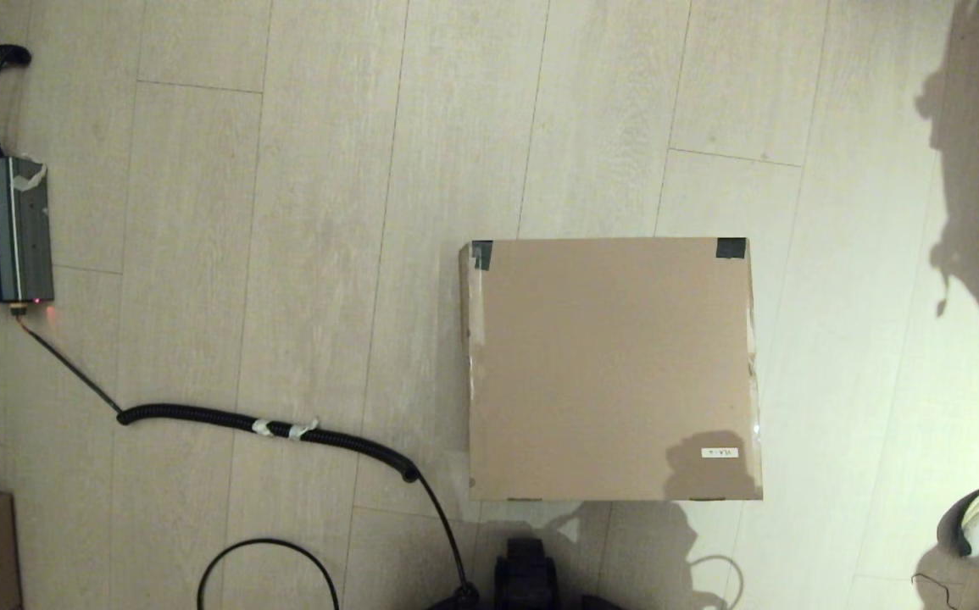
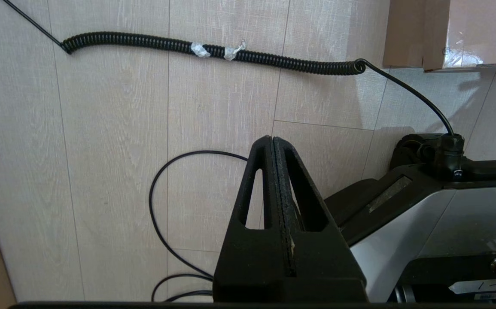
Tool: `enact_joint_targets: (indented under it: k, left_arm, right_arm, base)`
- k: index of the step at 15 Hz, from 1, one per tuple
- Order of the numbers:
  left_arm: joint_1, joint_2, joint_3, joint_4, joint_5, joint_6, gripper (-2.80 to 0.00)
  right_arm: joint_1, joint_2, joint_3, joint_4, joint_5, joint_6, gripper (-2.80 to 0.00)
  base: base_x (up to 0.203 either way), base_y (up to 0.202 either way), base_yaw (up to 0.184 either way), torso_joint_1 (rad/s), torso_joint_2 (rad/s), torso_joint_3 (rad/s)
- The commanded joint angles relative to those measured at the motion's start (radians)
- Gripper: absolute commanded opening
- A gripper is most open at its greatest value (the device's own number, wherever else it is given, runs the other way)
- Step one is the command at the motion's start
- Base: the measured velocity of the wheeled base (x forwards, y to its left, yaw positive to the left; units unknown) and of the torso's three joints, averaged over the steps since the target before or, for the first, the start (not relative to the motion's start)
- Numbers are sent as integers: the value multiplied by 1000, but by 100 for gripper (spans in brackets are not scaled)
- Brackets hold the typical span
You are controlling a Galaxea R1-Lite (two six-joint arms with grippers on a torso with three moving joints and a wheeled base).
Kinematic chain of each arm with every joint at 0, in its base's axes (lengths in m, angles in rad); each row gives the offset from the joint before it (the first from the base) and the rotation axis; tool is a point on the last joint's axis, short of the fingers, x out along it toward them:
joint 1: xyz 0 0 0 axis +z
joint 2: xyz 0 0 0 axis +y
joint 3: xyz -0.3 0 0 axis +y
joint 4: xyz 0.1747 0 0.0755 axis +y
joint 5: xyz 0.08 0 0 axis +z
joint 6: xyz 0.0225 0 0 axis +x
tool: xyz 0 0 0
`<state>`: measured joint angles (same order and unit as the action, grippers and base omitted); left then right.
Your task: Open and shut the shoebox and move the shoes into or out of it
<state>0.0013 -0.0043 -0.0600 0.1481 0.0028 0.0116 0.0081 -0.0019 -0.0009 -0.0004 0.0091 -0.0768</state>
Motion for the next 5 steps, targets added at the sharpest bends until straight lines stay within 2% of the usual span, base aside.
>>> enact_joint_targets:
  k: [1, 5]
  left_arm:
    - [-1, 3, 0, 1, 0, 1, -280]
    - [0, 3, 0, 1, 0, 1, -280]
  right_arm:
    - [-2, 3, -1, 0, 0, 0, -280]
    - [-2, 3, -1, -1, 6, 23, -280]
  base:
    - [0, 0, 0, 0, 0, 0]
    - [0, 0, 0, 0, 0, 0]
